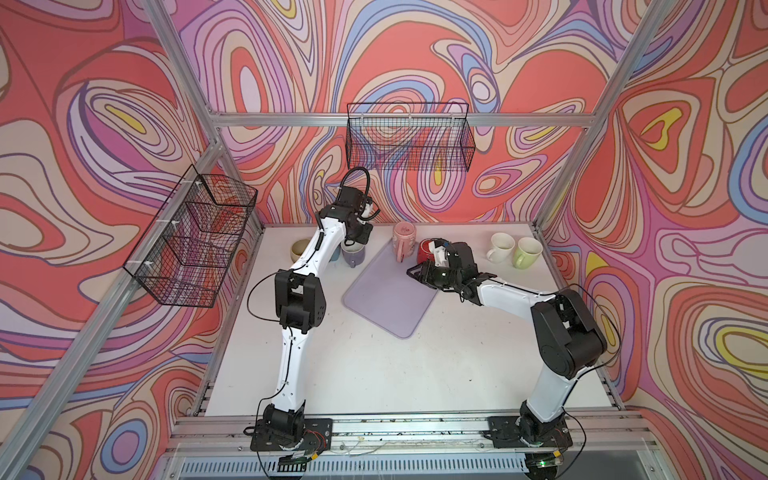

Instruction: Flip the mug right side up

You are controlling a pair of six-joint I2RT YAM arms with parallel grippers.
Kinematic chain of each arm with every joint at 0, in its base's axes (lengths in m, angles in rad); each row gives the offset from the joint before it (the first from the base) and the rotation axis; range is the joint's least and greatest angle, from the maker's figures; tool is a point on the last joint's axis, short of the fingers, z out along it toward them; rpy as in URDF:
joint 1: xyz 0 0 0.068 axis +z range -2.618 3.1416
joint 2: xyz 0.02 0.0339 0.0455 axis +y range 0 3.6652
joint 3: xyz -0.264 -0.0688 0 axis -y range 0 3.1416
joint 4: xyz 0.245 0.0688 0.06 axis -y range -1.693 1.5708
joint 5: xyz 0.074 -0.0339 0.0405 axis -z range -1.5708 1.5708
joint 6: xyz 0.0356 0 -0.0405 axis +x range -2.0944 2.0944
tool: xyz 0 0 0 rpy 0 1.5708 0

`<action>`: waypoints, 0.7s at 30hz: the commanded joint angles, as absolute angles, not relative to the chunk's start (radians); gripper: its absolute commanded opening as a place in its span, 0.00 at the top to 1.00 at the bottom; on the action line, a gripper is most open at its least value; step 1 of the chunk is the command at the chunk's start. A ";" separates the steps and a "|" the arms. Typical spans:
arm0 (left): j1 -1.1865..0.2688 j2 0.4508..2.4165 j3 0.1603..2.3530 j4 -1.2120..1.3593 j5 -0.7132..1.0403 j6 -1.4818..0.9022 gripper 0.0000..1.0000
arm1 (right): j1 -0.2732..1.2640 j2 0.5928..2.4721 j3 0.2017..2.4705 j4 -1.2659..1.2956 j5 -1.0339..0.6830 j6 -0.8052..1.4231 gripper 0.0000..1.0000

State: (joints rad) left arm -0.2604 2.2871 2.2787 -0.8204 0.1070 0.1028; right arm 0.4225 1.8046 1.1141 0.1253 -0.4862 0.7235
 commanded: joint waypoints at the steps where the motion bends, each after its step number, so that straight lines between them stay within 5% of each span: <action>1: -0.267 2.174 2.191 -0.723 0.151 0.076 0.54 | 0.427 1.779 1.145 0.082 -0.471 0.692 0.60; 13: -0.411 1.881 1.708 -0.434 0.170 -0.026 0.50 | 0.345 1.725 1.180 -0.024 -0.469 0.622 0.57; 21: -0.474 1.926 1.587 -0.277 0.163 -0.119 0.49 | 0.278 1.688 1.222 -0.132 -0.466 0.556 0.56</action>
